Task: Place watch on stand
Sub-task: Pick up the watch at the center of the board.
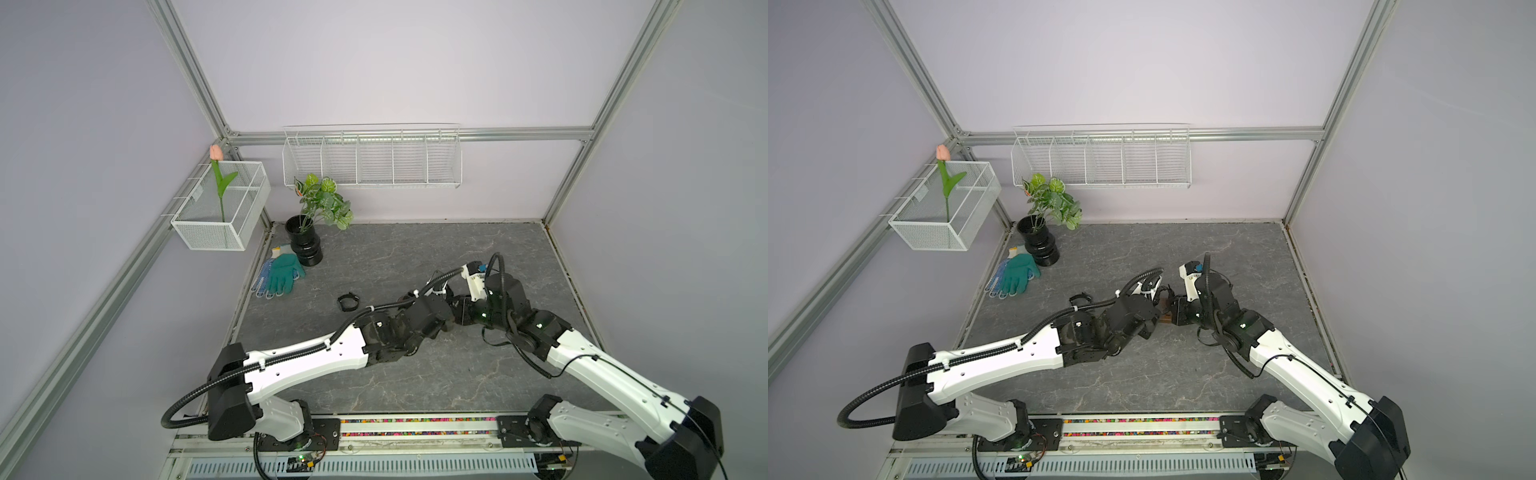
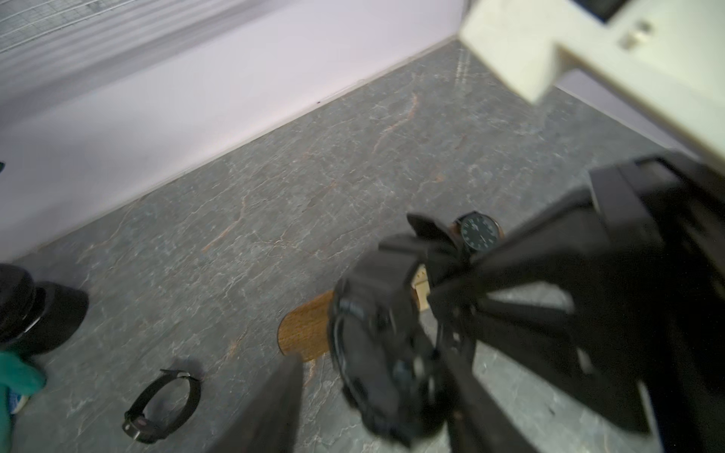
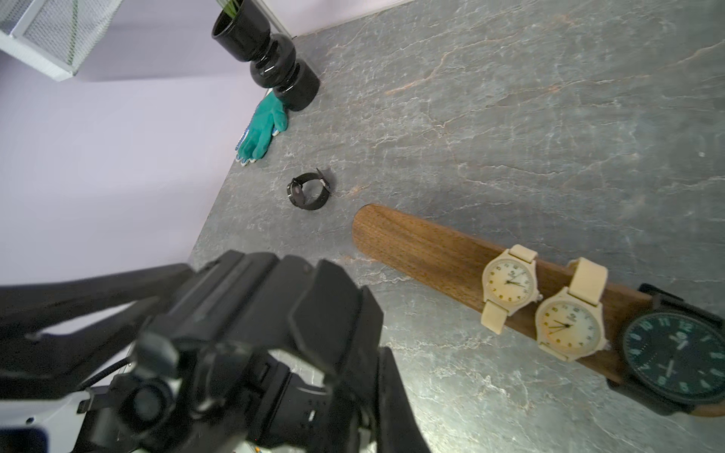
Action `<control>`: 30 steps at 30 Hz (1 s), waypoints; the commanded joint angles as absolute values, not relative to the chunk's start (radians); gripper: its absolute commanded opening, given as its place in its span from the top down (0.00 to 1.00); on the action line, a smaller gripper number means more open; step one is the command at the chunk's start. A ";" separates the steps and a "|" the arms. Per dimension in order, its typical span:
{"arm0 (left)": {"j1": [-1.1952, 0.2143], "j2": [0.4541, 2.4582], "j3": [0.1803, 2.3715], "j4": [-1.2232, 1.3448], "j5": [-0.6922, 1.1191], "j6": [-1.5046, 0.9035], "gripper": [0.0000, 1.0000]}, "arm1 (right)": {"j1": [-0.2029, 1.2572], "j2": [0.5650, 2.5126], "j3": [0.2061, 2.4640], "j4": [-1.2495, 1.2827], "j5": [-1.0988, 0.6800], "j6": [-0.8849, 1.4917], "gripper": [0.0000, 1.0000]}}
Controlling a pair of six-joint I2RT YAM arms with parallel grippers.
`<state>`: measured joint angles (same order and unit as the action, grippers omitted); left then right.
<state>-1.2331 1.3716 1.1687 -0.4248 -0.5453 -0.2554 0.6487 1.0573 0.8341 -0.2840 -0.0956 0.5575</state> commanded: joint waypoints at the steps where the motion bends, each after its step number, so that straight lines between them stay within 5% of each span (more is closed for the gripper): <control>1: -1.201 1.237 1.059 -0.296 -0.351 -0.245 0.27 | 0.618 1.028 0.822 -0.288 -0.116 0.548 0.93; 7: -1.029 1.055 0.863 -0.134 -0.119 -0.382 0.19 | 0.621 0.996 0.816 -0.280 -0.103 0.485 0.93; 18: -1.026 1.075 0.820 0.026 0.047 -0.390 0.11 | 0.685 1.020 0.820 -0.239 -0.105 0.431 0.93; 30: -1.026 1.139 0.857 -0.004 0.067 -0.401 0.23 | 0.729 1.022 0.816 -0.195 -0.139 0.383 0.92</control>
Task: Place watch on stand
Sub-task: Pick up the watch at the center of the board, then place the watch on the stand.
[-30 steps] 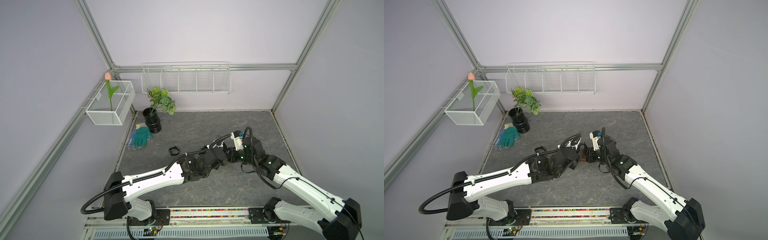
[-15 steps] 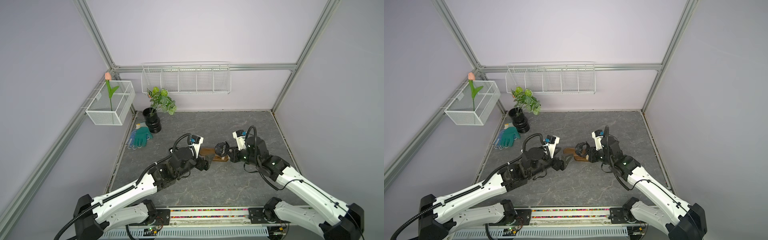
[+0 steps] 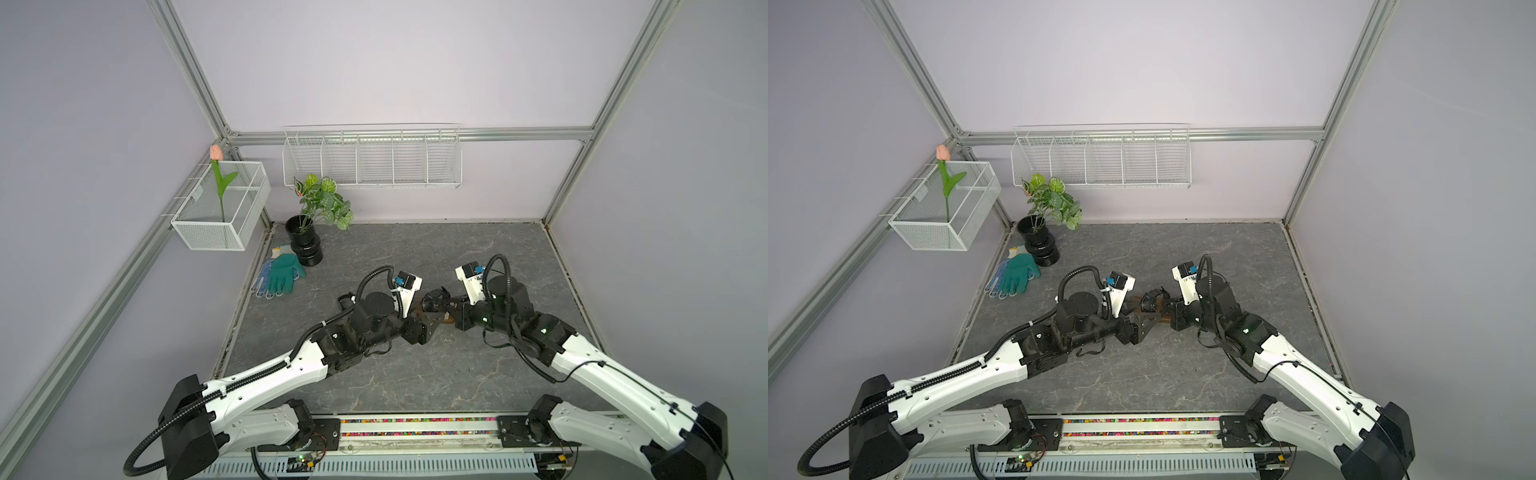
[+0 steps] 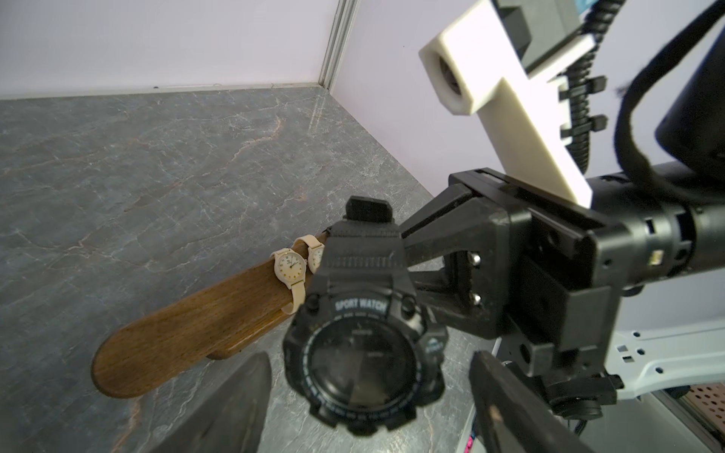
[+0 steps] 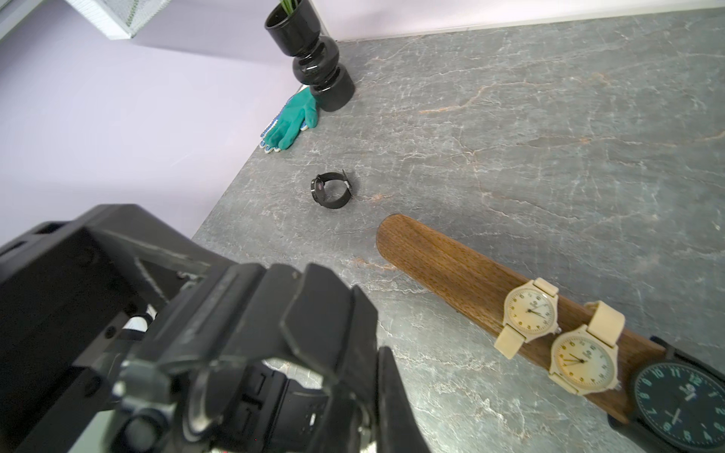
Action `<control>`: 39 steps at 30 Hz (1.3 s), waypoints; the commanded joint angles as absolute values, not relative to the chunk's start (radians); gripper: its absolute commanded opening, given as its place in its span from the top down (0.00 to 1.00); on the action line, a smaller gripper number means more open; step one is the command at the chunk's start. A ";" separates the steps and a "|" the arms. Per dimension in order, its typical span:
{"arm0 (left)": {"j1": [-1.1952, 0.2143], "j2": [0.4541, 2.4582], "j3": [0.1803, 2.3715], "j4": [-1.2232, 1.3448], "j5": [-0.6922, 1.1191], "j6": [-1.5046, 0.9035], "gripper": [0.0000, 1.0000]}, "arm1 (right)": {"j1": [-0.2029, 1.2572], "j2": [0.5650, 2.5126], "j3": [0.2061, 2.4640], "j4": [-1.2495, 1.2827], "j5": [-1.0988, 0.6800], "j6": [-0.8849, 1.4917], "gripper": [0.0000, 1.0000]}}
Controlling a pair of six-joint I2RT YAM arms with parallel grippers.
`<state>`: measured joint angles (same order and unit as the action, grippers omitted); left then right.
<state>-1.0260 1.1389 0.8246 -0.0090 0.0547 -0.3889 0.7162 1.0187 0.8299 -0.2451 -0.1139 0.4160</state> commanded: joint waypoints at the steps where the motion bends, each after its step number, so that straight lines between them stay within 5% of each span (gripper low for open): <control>1: -1.026 1.138 0.859 -0.008 0.068 -0.398 0.26 | 0.732 1.023 0.817 -0.195 -0.140 0.379 0.92; 10: -1.025 1.147 0.874 -0.020 0.070 -0.391 0.60 | 0.748 1.043 0.824 -0.201 -0.119 0.361 0.92; 14: -1.025 1.157 0.891 -0.053 0.061 -0.378 0.68 | 0.747 1.039 0.809 -0.206 -0.079 0.373 0.89; 16: -1.025 1.157 0.892 -0.066 0.039 -0.383 0.69 | 0.748 1.027 0.802 -0.208 -0.078 0.386 0.83; 19: -1.025 1.148 0.889 -0.086 0.019 -0.370 0.69 | 0.736 0.993 0.793 -0.219 -0.114 0.415 0.53; 22: -1.019 1.130 0.900 -0.138 -0.028 -0.338 0.69 | 0.712 0.946 0.795 -0.285 -0.091 0.417 0.38; 30: -0.938 1.144 1.009 -0.378 -0.106 -0.315 0.69 | 0.570 0.826 0.758 -0.455 -0.073 0.357 0.20; 35: -0.859 1.194 1.097 -0.579 -0.189 -0.313 0.69 | 0.447 0.756 0.722 -0.541 -0.036 0.337 0.01; 37: -0.826 1.228 1.113 -0.621 -0.196 -0.328 0.69 | 0.379 0.766 0.716 -0.576 -0.011 0.374 0.12; 39: -0.801 1.264 1.121 -0.643 -0.187 -0.346 0.69 | 0.305 0.781 0.698 -0.559 -0.081 0.398 0.12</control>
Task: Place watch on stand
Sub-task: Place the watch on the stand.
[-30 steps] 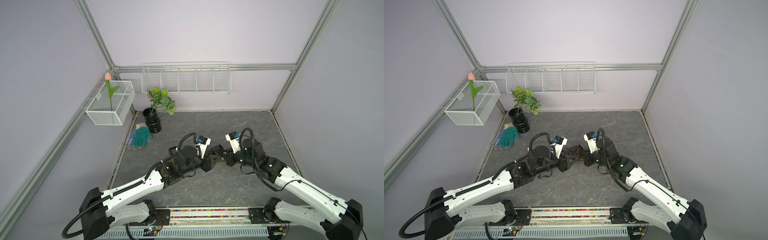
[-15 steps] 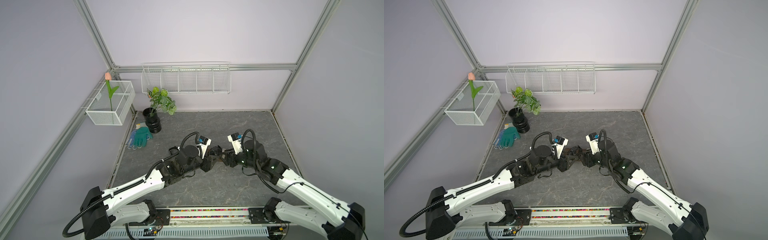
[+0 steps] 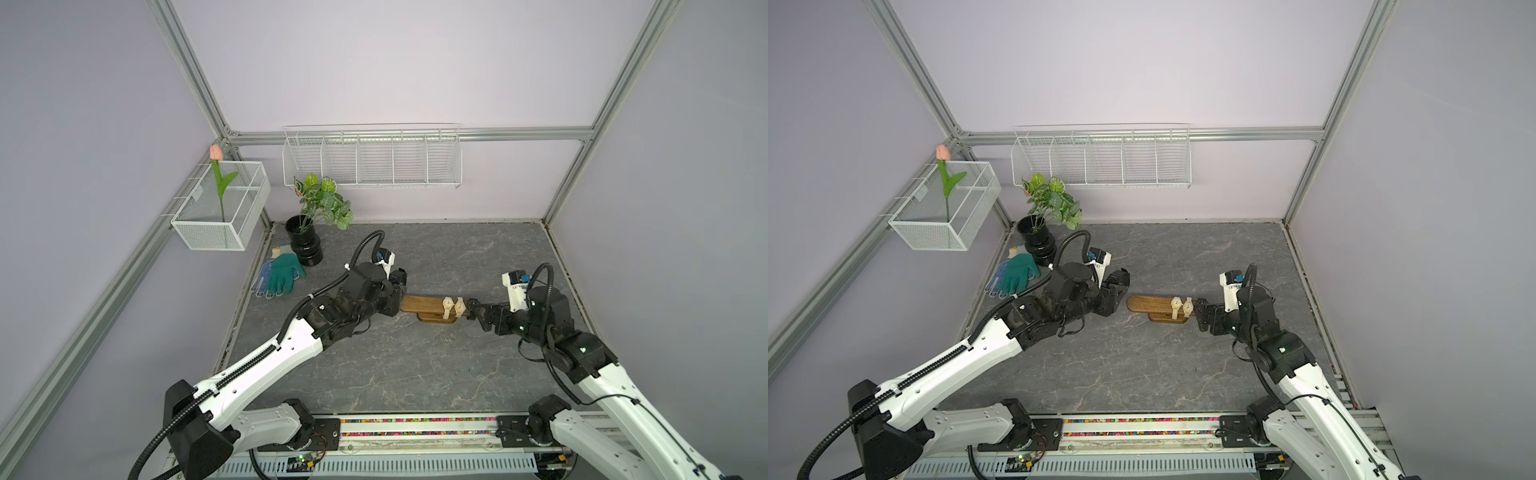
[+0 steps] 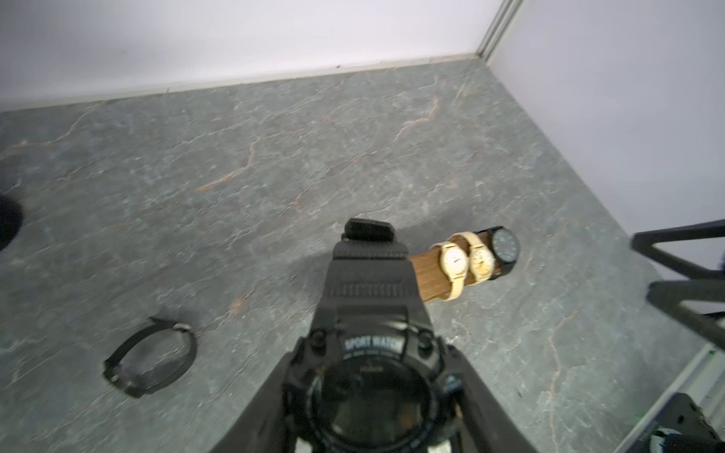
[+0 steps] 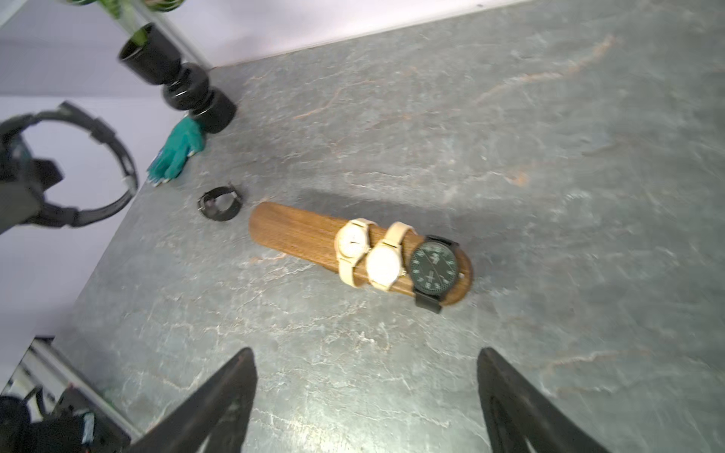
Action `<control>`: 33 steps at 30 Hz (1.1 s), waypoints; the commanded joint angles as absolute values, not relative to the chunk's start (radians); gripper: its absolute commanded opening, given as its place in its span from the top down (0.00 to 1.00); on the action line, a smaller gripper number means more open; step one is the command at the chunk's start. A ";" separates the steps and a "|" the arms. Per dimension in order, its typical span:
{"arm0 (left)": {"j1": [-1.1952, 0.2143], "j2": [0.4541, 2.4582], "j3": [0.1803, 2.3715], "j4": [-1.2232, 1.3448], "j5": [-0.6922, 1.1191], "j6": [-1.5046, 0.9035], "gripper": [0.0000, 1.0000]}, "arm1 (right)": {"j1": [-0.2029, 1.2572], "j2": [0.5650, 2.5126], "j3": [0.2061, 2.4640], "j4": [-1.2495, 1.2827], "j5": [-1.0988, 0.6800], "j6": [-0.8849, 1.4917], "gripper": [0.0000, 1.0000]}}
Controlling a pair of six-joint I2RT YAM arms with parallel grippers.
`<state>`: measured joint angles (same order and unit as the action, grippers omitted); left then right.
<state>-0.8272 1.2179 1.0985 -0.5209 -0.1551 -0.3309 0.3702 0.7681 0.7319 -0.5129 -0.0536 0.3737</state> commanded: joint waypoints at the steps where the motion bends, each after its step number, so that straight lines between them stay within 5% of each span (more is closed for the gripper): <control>1: -0.792 1.281 1.123 -0.647 -0.183 -0.354 0.70 | 0.271 0.789 0.686 -0.543 -0.115 0.414 0.12; 33: -0.758 1.669 1.253 -0.614 0.010 -0.368 0.71 | 0.237 1.105 0.678 -0.326 -0.356 0.385 0.11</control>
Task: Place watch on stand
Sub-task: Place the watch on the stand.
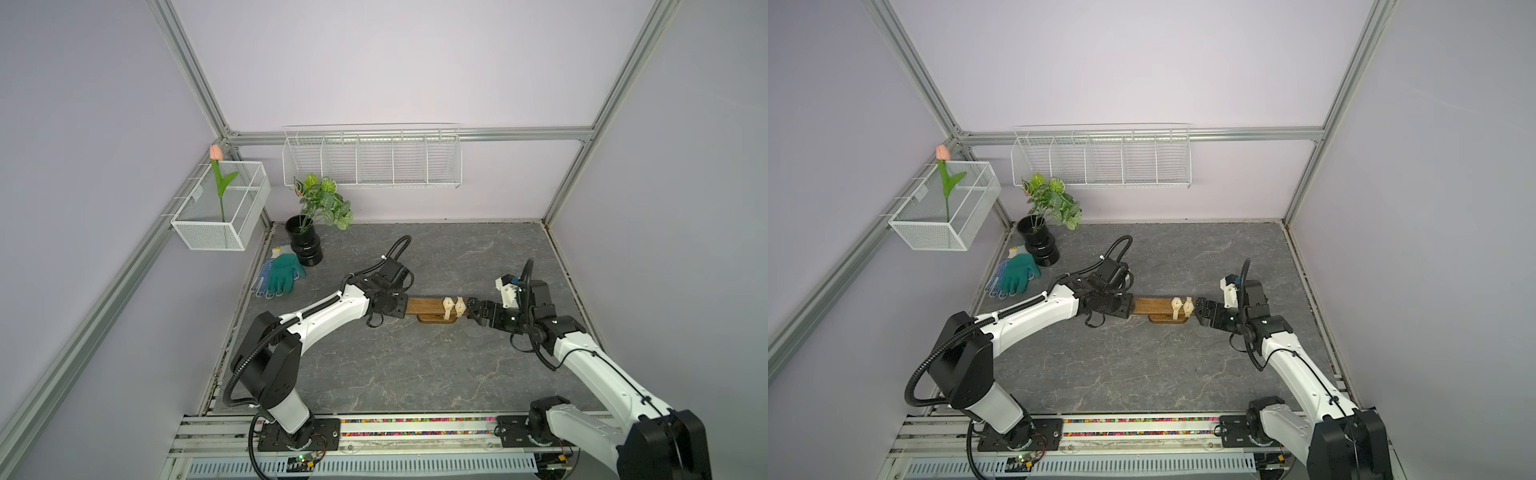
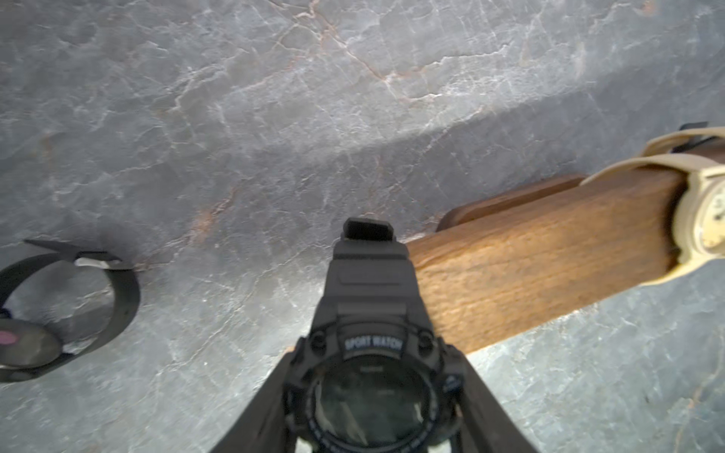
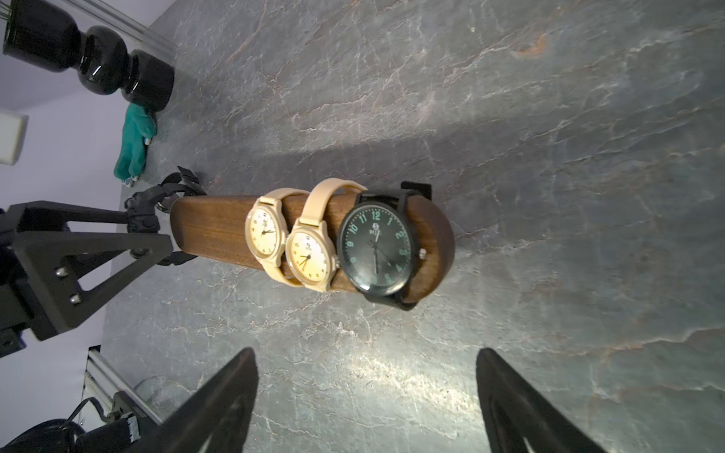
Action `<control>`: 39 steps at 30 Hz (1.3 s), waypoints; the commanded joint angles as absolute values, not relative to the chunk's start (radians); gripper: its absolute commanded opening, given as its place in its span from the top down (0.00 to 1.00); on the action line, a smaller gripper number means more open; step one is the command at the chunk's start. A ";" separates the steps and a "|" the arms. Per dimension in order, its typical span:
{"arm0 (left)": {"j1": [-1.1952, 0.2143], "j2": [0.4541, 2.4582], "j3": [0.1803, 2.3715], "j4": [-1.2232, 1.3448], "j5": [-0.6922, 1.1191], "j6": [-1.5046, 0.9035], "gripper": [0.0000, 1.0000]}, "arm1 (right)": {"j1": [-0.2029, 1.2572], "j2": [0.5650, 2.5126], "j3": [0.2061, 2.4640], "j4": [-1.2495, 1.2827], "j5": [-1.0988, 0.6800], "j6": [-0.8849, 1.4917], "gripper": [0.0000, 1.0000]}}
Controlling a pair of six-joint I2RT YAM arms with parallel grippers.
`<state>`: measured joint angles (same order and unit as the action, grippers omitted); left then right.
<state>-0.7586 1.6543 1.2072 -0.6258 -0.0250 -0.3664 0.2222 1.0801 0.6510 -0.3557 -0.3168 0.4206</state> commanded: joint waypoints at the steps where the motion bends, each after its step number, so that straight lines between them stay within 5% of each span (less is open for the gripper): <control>1: -0.758 1.676 1.258 -0.618 0.009 -0.369 0.70 | 0.239 1.118 0.683 -0.333 -0.344 0.383 0.12; 39: -0.883 1.852 1.505 -0.786 -0.129 -0.426 0.65 | 0.265 1.196 0.723 -0.337 -0.254 0.373 0.08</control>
